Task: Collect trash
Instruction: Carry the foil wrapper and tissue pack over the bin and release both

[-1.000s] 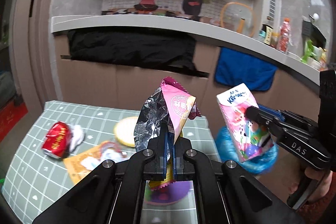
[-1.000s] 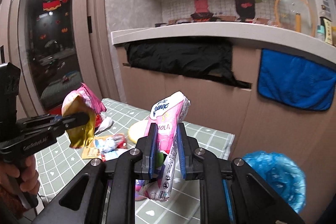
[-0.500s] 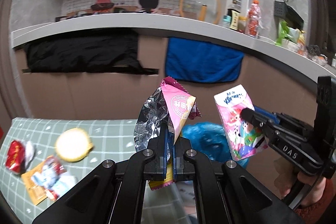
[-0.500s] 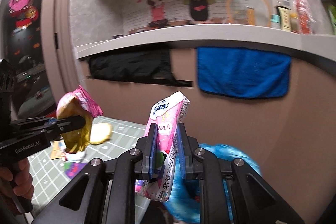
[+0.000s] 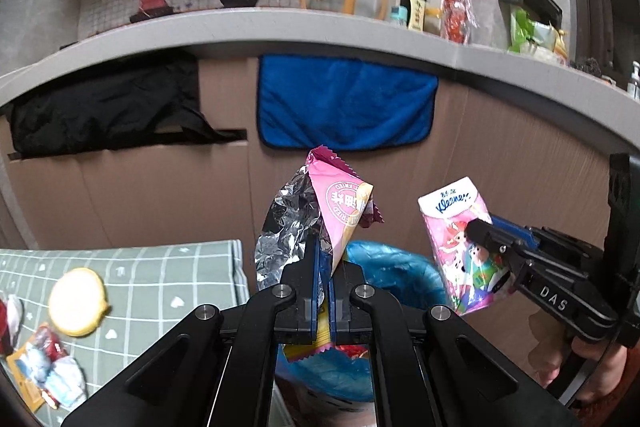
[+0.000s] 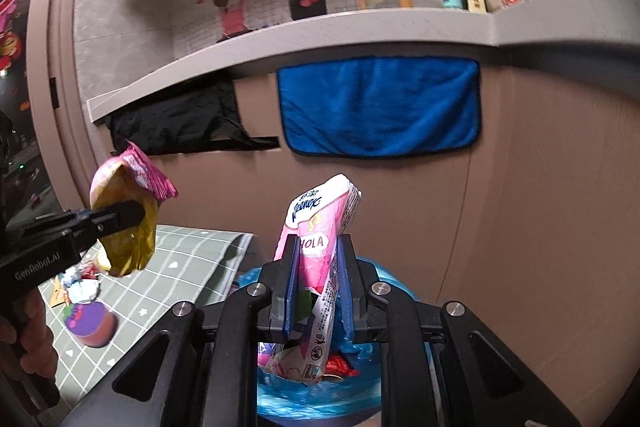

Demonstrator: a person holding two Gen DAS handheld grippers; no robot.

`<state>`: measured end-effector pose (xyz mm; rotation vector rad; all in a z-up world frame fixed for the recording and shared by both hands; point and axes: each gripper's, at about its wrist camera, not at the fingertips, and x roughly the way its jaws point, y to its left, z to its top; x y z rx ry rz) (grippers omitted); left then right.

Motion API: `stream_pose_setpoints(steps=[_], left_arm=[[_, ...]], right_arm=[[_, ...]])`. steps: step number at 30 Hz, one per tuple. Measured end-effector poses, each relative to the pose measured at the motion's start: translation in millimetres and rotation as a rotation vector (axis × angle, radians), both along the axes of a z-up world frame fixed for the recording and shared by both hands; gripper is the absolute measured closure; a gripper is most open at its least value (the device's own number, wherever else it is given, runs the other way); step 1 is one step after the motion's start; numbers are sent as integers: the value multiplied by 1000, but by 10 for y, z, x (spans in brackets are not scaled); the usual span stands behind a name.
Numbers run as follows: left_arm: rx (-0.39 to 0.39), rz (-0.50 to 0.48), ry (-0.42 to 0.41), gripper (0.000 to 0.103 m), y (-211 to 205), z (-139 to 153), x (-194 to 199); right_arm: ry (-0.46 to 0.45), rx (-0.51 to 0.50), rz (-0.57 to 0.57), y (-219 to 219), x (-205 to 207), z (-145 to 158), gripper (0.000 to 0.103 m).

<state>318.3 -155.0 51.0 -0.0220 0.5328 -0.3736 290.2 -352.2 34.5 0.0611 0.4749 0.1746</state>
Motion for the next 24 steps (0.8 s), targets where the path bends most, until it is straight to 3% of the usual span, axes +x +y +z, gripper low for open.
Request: stream_pose_setpoints(steps=[14, 24], left_arm=[[1, -42, 156, 100, -240, -580, 399], [-4, -43, 233, 100, -292, -789, 635]], right_arm=[[71, 34, -22, -185, 275, -346, 87], [147, 34, -21, -182, 494, -609, 87]])
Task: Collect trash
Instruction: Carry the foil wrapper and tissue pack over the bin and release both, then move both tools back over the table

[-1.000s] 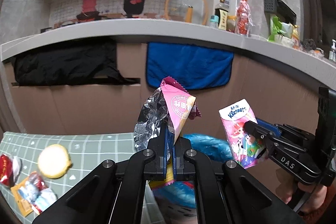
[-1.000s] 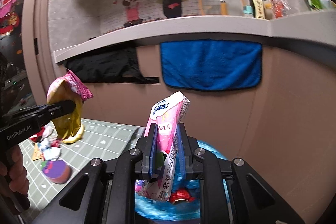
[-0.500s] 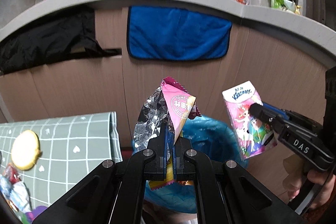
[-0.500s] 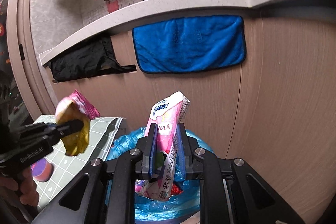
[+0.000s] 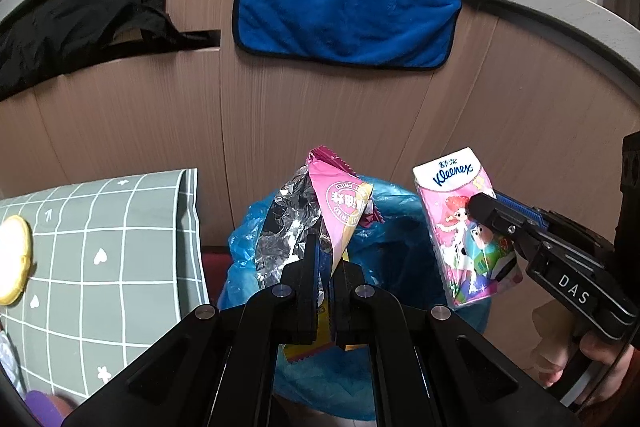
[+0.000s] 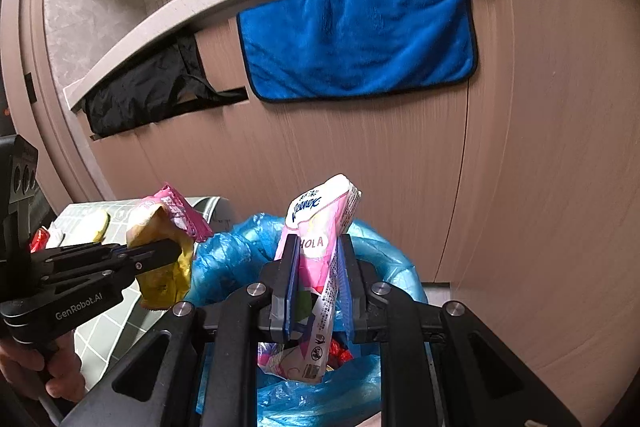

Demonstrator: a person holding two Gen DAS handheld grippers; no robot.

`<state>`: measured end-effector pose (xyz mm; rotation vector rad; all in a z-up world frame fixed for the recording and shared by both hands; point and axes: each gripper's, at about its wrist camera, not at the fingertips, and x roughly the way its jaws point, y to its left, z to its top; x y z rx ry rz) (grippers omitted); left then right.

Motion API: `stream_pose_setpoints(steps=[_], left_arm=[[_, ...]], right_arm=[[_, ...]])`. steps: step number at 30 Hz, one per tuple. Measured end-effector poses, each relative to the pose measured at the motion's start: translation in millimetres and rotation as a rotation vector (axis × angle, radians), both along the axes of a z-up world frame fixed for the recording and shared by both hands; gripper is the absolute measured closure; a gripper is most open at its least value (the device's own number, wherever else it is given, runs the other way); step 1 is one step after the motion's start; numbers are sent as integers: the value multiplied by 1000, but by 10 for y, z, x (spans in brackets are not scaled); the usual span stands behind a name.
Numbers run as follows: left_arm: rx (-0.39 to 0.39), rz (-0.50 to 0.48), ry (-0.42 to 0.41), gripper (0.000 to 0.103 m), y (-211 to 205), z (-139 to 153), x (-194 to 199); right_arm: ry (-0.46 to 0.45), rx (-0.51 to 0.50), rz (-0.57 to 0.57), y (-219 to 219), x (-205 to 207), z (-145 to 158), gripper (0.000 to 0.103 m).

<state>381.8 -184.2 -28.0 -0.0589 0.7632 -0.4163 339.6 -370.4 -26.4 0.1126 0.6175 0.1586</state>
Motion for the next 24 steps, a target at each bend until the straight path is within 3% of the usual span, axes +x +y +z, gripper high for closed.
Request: stream_pose_setpoints(steps=[6, 7, 8, 10, 12, 18, 24], left_arm=[[-41, 6, 44, 97, 49, -104, 122], [-56, 3, 56, 92, 68, -119, 146], [-73, -4, 70, 80, 89, -127, 165], [-123, -16, 99, 65, 152, -132, 186], [-149, -4, 101, 64, 223, -98, 179], [-143, 48, 75, 64, 544, 97, 14], [-103, 117, -10, 64, 1084, 365, -404]], right_arm=[[36, 11, 2, 7, 82, -116, 85], [39, 12, 3, 13, 87, -129, 82], [40, 11, -3, 14, 89, -136, 82], [37, 15, -14, 9, 79, -135, 67], [27, 24, -21, 7, 47, -107, 62], [7, 7, -23, 61, -101, 39, 62], [-30, -5, 2, 277, -300, 247, 62]])
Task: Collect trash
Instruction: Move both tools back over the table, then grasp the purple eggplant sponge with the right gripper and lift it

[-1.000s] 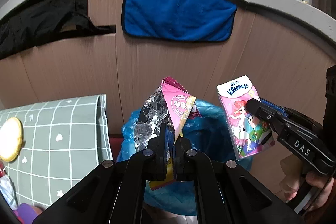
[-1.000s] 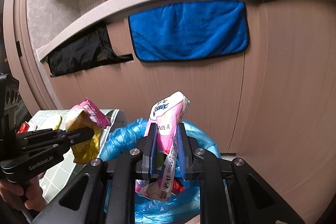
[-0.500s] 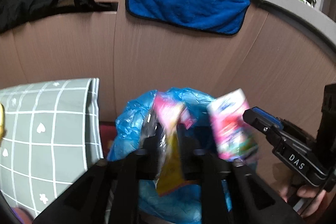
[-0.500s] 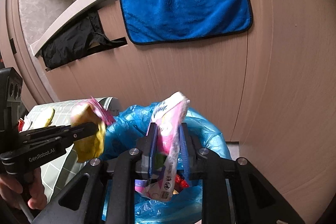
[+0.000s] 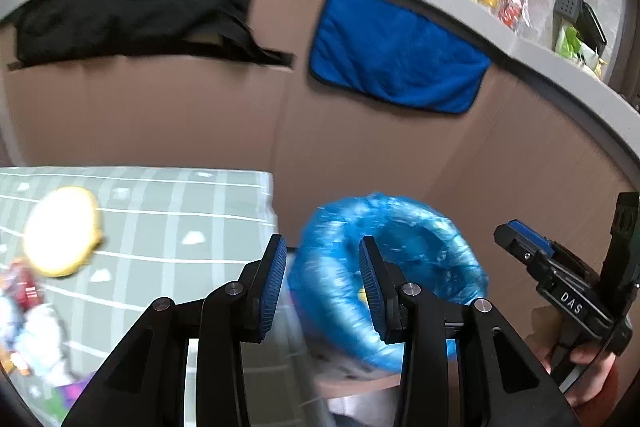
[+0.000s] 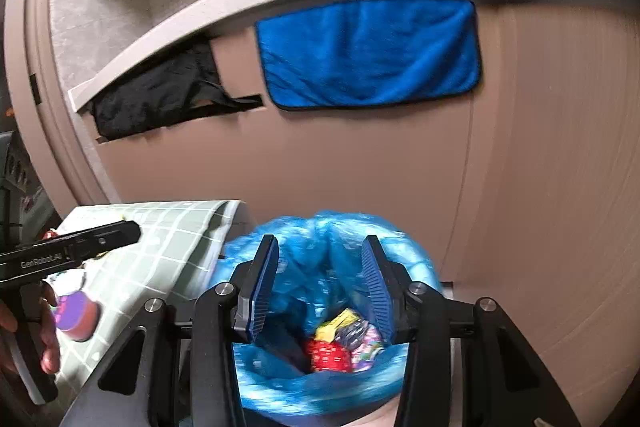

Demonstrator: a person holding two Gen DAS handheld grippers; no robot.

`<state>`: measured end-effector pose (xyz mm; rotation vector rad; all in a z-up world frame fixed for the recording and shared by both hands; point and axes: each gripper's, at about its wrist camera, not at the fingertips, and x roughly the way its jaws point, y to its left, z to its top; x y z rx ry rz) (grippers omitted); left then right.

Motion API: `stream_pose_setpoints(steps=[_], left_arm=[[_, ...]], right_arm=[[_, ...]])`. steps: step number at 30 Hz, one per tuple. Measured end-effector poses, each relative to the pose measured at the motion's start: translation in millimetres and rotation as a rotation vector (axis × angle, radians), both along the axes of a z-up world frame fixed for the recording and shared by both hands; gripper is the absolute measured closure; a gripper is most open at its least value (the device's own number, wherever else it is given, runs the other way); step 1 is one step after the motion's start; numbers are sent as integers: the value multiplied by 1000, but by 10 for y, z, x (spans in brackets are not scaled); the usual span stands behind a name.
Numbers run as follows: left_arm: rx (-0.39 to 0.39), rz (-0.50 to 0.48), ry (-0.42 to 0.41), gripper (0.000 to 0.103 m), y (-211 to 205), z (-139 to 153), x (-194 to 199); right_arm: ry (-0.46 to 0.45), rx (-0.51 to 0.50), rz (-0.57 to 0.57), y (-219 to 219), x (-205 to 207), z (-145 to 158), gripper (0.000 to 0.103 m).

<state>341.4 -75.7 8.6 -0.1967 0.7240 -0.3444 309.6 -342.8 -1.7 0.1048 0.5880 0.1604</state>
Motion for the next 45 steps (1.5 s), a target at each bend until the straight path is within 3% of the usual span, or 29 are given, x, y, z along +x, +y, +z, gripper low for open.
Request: stream_pose_setpoints(steps=[4, 10, 16, 21, 27, 32, 38, 41, 43, 45], left_arm=[[22, 65, -28, 64, 458, 92, -243], [76, 234, -36, 64, 1341, 65, -600], [58, 391, 0, 64, 2125, -104, -899], [35, 429, 33, 64, 2491, -275, -1122], [1, 436, 62, 64, 2779, -427, -1285], [-36, 442, 65, 64, 2930, -489, -1338], [-66, 412, 93, 64, 2910, -567, -1280], [-63, 383, 97, 64, 2819, -560, -1231], [-53, 355, 93, 64, 2734, -539, -1184], [-37, 327, 89, 64, 2631, -512, -1131]], right_arm=[[-11, 7, 69, 308, -106, 95, 62], [26, -9, 274, 1053, -195, 36, 62], [98, -22, 485, 1883, -250, -136, 62], [188, -28, 633, 2508, -281, -360, 62], [278, -47, 658, 2947, -173, -660, 60], [253, -91, 641, 3030, -168, -739, 48], [339, 61, 633, 2905, -66, -874, 44], [343, 48, 649, 2896, -90, -832, 57], [318, 54, 664, 2861, -115, -746, 76], [293, 62, 680, 2815, -147, -636, 88]])
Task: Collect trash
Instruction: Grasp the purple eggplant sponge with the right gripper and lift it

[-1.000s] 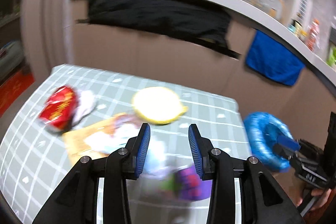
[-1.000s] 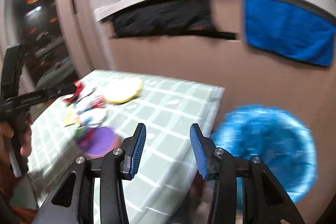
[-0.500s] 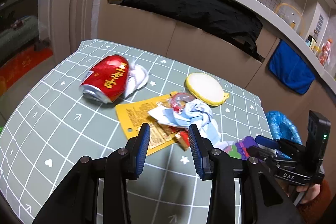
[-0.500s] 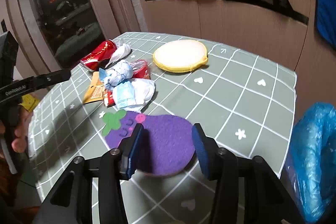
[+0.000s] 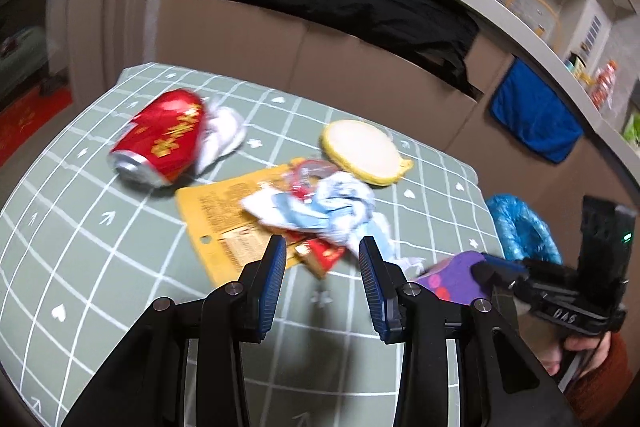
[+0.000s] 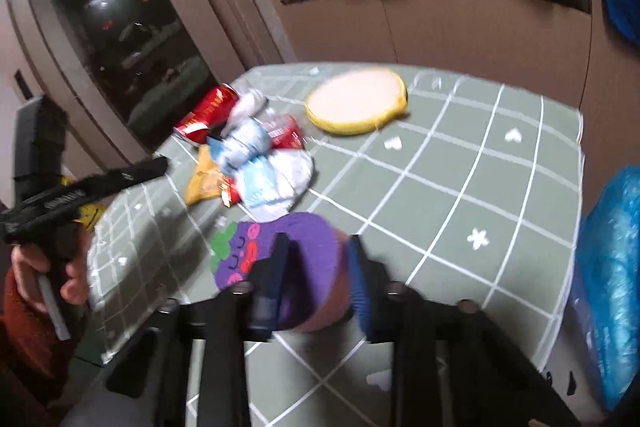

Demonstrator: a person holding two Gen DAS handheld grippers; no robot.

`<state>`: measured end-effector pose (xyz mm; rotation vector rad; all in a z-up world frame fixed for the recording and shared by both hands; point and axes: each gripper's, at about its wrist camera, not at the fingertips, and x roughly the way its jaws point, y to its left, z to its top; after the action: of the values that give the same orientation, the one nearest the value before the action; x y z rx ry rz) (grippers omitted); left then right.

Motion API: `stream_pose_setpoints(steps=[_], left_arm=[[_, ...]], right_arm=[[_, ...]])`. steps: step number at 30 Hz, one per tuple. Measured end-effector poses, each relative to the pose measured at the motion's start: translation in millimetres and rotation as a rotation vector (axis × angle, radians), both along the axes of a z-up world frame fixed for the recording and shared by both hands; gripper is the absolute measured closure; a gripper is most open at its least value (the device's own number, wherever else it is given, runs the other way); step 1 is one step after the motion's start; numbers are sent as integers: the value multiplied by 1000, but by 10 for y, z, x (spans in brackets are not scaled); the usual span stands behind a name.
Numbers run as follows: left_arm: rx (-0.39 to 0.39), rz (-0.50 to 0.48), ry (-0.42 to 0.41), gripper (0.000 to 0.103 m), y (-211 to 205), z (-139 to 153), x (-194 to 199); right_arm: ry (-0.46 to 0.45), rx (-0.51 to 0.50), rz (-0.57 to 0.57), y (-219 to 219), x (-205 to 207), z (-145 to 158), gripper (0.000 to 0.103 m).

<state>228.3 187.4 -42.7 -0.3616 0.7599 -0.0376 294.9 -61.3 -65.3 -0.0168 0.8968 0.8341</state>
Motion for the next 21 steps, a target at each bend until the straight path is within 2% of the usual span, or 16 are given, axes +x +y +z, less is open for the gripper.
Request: stream_pose_setpoints(steps=[1, 2, 4, 9, 12, 14, 15, 16, 18, 19, 21], left_arm=[[10, -16, -2, 64, -56, 17, 36], [18, -24, -4, 64, -91, 29, 62], [37, -40, -15, 64, -180, 64, 138], [122, -28, -4, 64, -333, 40, 428], [202, -6, 42, 64, -378, -90, 629], [189, 2, 70, 64, -341, -192, 717], [167, 6, 81, 64, -311, -230, 745], [142, 16, 82, 64, -272, -256, 755], [103, 33, 61, 68, -209, -244, 724], [91, 44, 46, 79, -177, -215, 689], [104, 61, 20, 85, -133, -140, 607]], right_arm=[[-23, -2, 1, -23, -30, 73, 96], [-44, -7, 0, -44, -59, 120, 99], [-101, -22, -4, -101, -137, 244, 101], [-168, -49, -28, -229, -216, 408, 101], [-191, -71, -46, -289, -227, 403, 96], [-196, -84, -47, -309, -247, 369, 86], [-200, -89, -42, -311, -261, 355, 72], [-202, -90, -30, -307, -279, 345, 63], [-207, -98, 13, -254, -335, 325, 61], [-215, -110, 53, -199, -376, 322, 61], [-225, -132, 127, -87, -440, 319, 61]])
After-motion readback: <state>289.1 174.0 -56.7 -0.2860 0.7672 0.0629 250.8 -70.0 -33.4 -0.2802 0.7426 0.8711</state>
